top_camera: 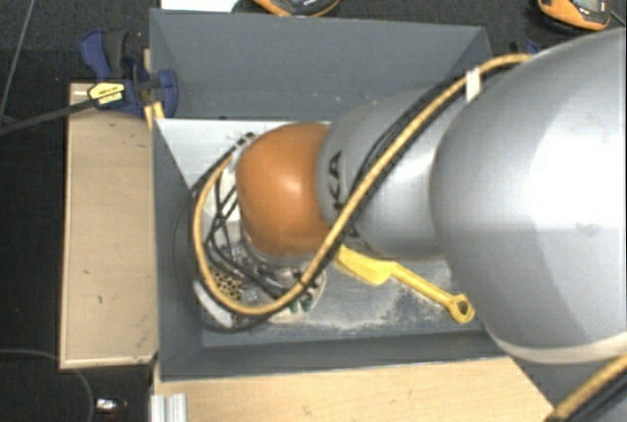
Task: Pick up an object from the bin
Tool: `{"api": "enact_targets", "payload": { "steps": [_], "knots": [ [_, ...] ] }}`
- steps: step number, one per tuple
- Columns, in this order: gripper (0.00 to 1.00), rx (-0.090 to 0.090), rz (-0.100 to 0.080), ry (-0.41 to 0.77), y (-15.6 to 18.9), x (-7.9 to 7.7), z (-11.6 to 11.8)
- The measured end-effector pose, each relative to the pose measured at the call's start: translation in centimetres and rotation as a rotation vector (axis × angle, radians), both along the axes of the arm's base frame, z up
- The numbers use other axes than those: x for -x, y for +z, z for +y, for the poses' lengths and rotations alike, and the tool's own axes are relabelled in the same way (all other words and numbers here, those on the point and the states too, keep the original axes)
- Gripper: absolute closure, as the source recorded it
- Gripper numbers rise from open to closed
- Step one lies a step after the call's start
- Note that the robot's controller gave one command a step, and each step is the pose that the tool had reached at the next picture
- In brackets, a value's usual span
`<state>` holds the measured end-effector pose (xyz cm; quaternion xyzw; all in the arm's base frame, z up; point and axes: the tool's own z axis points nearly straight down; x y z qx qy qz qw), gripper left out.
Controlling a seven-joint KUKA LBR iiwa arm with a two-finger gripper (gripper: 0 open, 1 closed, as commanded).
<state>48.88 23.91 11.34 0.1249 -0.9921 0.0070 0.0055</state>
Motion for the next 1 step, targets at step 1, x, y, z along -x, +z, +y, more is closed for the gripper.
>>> {"api": "enact_targets", "payload": {
  "steps": [1],
  "knots": [
    [1.0,-0.005,-0.008,0.074,4.31,-0.24,0.16]
  ]
}}
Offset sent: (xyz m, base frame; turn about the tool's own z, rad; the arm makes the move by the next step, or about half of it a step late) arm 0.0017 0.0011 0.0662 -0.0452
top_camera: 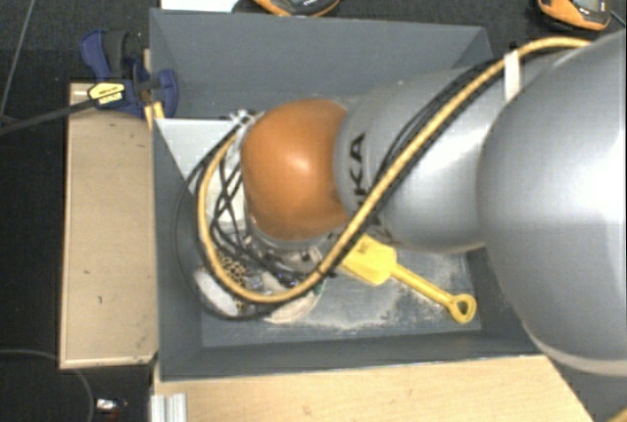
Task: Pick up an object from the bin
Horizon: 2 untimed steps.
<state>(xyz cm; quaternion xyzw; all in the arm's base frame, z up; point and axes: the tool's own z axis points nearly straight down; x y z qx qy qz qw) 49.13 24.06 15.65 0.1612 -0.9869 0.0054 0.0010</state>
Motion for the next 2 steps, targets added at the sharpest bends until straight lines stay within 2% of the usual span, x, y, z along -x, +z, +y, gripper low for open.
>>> {"api": "enact_targets", "payload": {
  "steps": [2],
  "knots": [
    [1.0,-0.003,-0.007,-0.012,3.2,-0.2,0.0]
  ]
}}
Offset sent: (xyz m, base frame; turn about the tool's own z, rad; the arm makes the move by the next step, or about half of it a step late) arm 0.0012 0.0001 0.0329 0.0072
